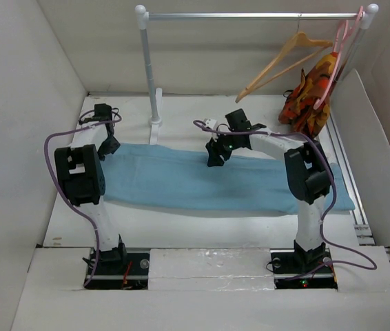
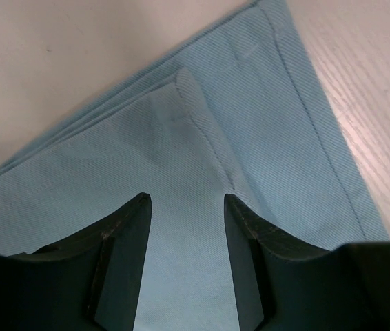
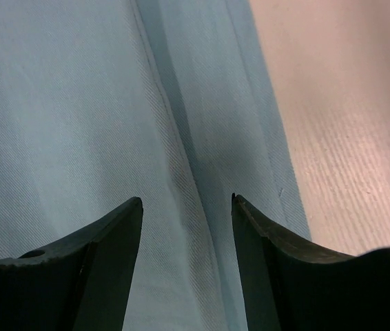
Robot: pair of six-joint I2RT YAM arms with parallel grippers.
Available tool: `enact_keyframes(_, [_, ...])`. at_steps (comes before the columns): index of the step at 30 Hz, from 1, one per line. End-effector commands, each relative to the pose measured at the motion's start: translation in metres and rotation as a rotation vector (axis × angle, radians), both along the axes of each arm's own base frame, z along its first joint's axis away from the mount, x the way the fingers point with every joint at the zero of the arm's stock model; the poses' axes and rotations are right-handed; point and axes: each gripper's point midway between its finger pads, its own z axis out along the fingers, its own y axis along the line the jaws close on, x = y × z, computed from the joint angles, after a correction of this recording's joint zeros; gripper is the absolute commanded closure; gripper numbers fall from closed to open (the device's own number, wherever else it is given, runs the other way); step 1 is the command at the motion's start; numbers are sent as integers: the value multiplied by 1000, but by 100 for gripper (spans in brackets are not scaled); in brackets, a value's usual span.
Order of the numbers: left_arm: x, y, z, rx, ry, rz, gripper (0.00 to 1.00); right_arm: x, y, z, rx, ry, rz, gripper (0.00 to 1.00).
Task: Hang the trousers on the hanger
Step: Fold the trousers
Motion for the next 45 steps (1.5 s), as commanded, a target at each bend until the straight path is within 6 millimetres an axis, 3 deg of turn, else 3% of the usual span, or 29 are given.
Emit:
enact_keyframes(1, [-12,18,7,25,17,27,57,-4,15,10,60,-18,77,40])
enact_keyframes(5, [-12,24,3,14,21,39,50,-14,18,-3,55,18,98,40])
enact_keyframes(10, [-9,27,-2,21,31,50,51,-25,24,-15,54,45,116,42])
enact_keyframes(20, [25,15,17,-57,-131,48,50,-29,24,-20,35,43,117,42])
enact_keyframes(28, [27,15,-6,-73,-91,90,52,-30,23,-23,30,44,120,43])
enact_keyframes(36, [34,22,-6,-42,-102,105,57,-30,23,-29,23,53,120,45])
enact_keyframes(39, [40,24,-4,-35,-115,104,59,-29,23,-30,21,52,121,46])
enact_keyframes(45, [36,26,-8,-22,-90,103,88,-31,23,-36,17,68,125,56])
